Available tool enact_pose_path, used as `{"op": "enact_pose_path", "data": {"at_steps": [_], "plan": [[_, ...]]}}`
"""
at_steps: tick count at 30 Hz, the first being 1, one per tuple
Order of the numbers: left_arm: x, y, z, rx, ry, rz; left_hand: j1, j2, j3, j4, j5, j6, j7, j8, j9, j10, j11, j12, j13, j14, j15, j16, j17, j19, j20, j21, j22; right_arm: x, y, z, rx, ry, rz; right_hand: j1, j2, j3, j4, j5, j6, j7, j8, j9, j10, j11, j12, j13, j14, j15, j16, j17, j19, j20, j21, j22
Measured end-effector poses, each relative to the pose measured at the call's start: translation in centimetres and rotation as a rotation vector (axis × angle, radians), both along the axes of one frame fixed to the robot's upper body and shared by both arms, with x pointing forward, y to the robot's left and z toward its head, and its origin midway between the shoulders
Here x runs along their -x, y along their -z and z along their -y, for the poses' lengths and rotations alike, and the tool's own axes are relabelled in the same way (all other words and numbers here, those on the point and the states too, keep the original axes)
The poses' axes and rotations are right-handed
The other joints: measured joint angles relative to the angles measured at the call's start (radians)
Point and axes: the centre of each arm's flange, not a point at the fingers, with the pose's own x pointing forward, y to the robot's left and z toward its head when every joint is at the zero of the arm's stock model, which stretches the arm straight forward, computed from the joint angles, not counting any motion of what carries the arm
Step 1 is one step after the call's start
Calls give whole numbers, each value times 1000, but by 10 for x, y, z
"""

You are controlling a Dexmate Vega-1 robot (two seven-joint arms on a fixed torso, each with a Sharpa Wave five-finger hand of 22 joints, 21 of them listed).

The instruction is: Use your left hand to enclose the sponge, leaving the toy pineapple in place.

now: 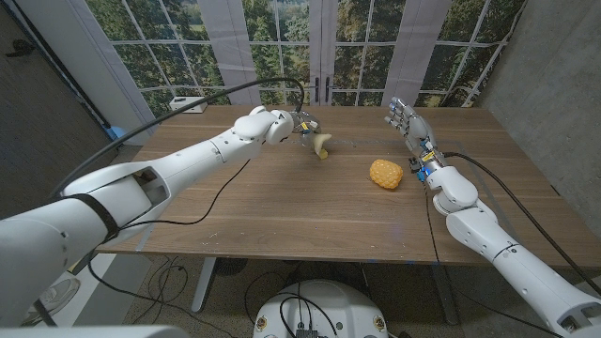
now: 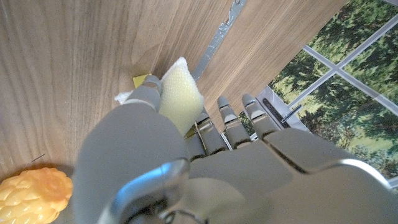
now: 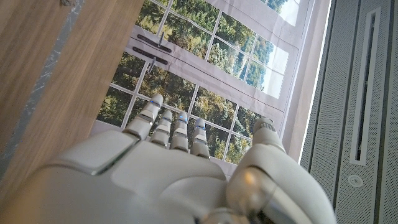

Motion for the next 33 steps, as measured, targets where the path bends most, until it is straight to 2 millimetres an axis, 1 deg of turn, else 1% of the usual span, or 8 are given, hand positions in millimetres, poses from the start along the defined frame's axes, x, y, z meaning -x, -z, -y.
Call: {"op": "enact_pose_path", "data": {"at_steps": [5,6,10,20,25,30,31,33], "plan": [[-1,2,3,-27,-9,-8,-7,-7,-15,-6,0,-52,1,-32,0,-56,3,-7,-6,-24,4,-4,0,-10,10,-7,0,1,2,2,-4,2,-1,0,0,0,0,0,0,0,0,0,0,0,0,0,0,0,0,0,0,0,0,0],[-3,3,10,-45,-11,-13,-11,-11,-20,-4,0,-63,1,-39,0,-68,4,-7,-8,-32,3,-4,0,-10,10,-8,0,1,1,2,-7,0,3,0,0,0,0,0,0,0,0,0,0,0,0,0,0,0,0,0,0,0,0,0],[-6,4,20,-77,-12,-29,-17,-17,-33,-9,4,-103,1,-55,0,-111,3,-7,-15,-52,5,-4,0,-18,10,-8,0,2,3,4,-11,-1,4,0,0,0,0,0,0,0,0,0,0,0,0,0,0,0,0,0,0,0,0,0],[-13,12,41,-159,-27,-69,-36,-36,-54,-9,4,-122,-1,-59,0,-133,2,-7,-20,-70,5,-4,3,-26,5,-8,0,3,8,13,-25,4,2,0,0,0,0,0,0,0,0,0,0,0,0,0,0,0,0,0,0,0,0,0],[-16,14,47,-185,-38,-80,-36,-36,-60,-12,7,-122,-1,-59,0,-133,2,-7,-21,-75,3,-4,3,-26,5,-8,0,3,11,16,-29,4,-1,-5,5,0,0,0,0,0,0,0,0,0,0,0,0,0,0,0,0,0,0,0],[-17,15,48,-193,-44,-85,-35,-36,-60,-12,8,-122,-1,-55,0,-133,2,0,-25,-75,3,-4,3,-32,10,-8,0,1,12,19,-31,9,-5,-5,5,0,0,0,0,0,0,0,0,0,0,0,0,0,0,0,0,0,0,0],[-19,17,53,-209,-50,-86,-35,-36,-60,-12,8,-122,-1,-54,0,-133,2,0,-25,-75,3,-4,2,-32,10,-8,0,2,12,19,-32,3,-4,-5,5,2,2,0,0,0,0,0,0,0,0,0,0,0,0,0,0,0,0,0],[-21,17,55,-215,-56,-87,-36,-35,-63,-16,8,-119,3,-54,0,-133,2,0,-25,-75,3,-4,2,-32,10,-8,0,1,13,20,-32,3,-6,-5,5,4,4,0,0,0,0,0,0,0,0,0,0,0,0,0,0,0,0,0]]}}
